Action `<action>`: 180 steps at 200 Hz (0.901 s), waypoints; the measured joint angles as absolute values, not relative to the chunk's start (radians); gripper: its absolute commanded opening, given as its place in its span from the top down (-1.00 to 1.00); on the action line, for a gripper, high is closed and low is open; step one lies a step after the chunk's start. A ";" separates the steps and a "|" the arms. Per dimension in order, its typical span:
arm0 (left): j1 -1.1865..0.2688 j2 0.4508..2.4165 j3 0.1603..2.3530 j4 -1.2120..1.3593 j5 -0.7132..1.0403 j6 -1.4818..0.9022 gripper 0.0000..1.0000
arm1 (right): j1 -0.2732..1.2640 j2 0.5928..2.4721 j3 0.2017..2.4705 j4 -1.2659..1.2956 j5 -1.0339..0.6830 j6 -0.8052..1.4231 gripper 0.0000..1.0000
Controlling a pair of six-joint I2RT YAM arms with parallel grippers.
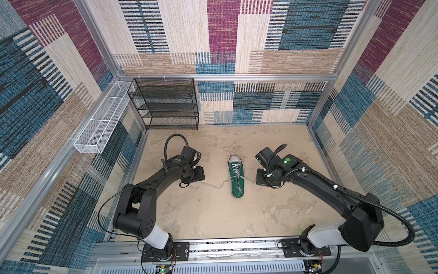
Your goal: Tie the shoes
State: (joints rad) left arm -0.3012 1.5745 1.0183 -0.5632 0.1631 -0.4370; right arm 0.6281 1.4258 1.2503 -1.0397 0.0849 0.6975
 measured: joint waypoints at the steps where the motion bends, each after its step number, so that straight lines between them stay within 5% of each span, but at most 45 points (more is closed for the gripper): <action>1: -0.301 1.575 1.019 -0.564 0.163 -0.437 -0.32 | 0.628 1.427 1.255 -1.042 0.086 0.698 1.00; 65: -0.301 1.574 1.025 -0.590 0.161 -0.429 -0.33 | 0.627 1.589 1.620 -1.143 0.210 0.641 1.00; 180: -0.295 1.525 0.997 -0.618 0.152 -0.412 -0.35 | 0.714 1.802 1.625 -0.690 -0.209 0.811 1.00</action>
State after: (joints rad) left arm -0.2947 1.5249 0.9966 -0.6178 0.1520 -0.4122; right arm 0.7139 1.8023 1.6249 -0.6895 -0.2092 0.8112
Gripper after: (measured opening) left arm 0.672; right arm 0.050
